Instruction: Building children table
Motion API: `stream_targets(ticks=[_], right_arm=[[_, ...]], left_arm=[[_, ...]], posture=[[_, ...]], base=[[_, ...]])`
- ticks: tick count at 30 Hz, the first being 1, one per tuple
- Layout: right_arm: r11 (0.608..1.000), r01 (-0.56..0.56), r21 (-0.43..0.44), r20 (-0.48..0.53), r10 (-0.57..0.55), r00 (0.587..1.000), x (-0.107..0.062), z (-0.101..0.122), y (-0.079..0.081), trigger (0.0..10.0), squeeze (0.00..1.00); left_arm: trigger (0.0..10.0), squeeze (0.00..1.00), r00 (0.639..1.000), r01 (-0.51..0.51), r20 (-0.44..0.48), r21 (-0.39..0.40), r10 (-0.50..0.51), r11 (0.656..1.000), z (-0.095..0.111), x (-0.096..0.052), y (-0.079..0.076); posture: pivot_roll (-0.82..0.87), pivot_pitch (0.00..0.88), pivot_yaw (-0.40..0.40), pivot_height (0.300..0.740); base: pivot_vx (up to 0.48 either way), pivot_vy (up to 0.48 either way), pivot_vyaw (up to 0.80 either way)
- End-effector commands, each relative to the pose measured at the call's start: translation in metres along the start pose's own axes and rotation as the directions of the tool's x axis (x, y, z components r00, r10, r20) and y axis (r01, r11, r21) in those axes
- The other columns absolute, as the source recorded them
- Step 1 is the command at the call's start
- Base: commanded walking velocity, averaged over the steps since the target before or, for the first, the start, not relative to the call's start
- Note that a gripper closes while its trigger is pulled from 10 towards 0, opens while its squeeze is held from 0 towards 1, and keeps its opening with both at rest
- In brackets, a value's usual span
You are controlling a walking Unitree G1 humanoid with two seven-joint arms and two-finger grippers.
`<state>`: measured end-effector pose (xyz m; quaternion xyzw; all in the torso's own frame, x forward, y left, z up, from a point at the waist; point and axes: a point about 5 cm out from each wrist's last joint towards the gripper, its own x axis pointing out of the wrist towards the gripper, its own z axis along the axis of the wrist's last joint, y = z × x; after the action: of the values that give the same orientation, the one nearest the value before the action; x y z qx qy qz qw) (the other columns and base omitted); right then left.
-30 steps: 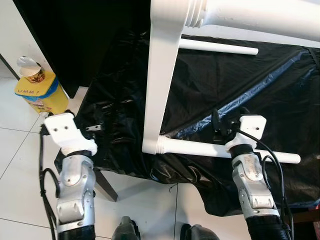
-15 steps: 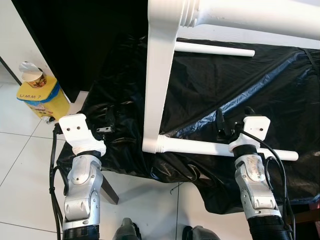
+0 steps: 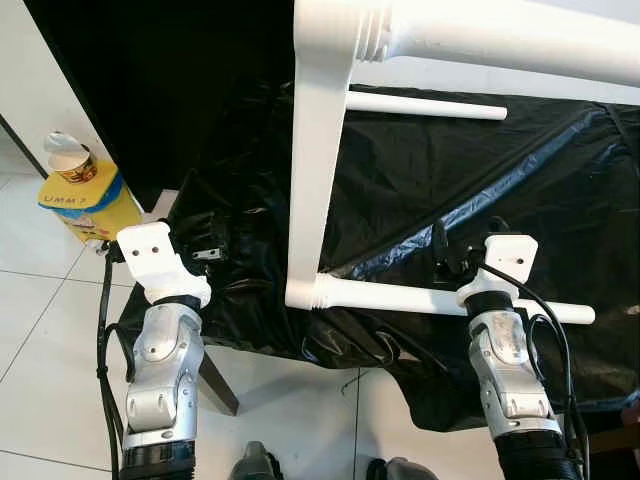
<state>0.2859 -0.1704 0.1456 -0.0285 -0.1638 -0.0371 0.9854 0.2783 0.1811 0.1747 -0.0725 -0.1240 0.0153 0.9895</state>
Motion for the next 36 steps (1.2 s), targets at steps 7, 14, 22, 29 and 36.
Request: stream_targets(ticks=[7, 14, 22, 29, 36], right_arm=[[1.0, 0.007, -0.013, -0.006, -0.008, 1.0, 0.0, -0.004, -0.003, 10.0, 0.0], [1.0, 0.007, -0.014, -0.004, -0.007, 1.0, 0.0, -0.004, -0.002, 10.0, 0.0], [1.0, 0.001, -0.013, -0.005, -0.001, 1.0, 0.001, -0.005, -0.002, 10.0, 0.0], [1.0, 0.003, -0.017, -0.005, -0.003, 1.0, 0.001, -0.006, -0.003, 10.0, 0.0], [1.0, 0.003, -0.016, -0.004, -0.003, 1.0, 0.0, -0.005, -0.002, 10.0, 0.0]], left_arm=[[10.0, 0.0, 0.997, 0.071, -0.026, -0.01, -0.071, 0.997, -0.004, 0.001, -0.004], [10.0, 0.0, 0.997, 0.075, -0.025, -0.005, -0.075, 0.997, -0.004, 0.001, -0.002], [10.0, 0.0, 0.996, 0.083, 0.021, 0.002, -0.083, 0.997, 0.007, 0.006, -0.006], [10.0, 0.0, 0.993, 0.107, 0.046, 0.014, -0.107, 0.994, 0.014, 0.006, -0.01], [10.0, 0.0, 0.988, 0.144, 0.054, 0.039, -0.146, 0.989, 0.016, 0.006, -0.016]], posture=[[0.09, 0.056, -0.026, 0.74], [0.09, 0.05, -0.026, 0.74], [0.1, 0.042, -0.026, 0.74], [0.1, 0.046, -0.028, 0.74], [0.1, 0.057, -0.034, 0.74]], base=[[-0.298, 0.0, 0.0], [-0.312, 0.0, 0.0], [-0.121, 0.0, 0.0], [0.0, 0.0, 0.0], [0.0, 0.0, 0.0]])
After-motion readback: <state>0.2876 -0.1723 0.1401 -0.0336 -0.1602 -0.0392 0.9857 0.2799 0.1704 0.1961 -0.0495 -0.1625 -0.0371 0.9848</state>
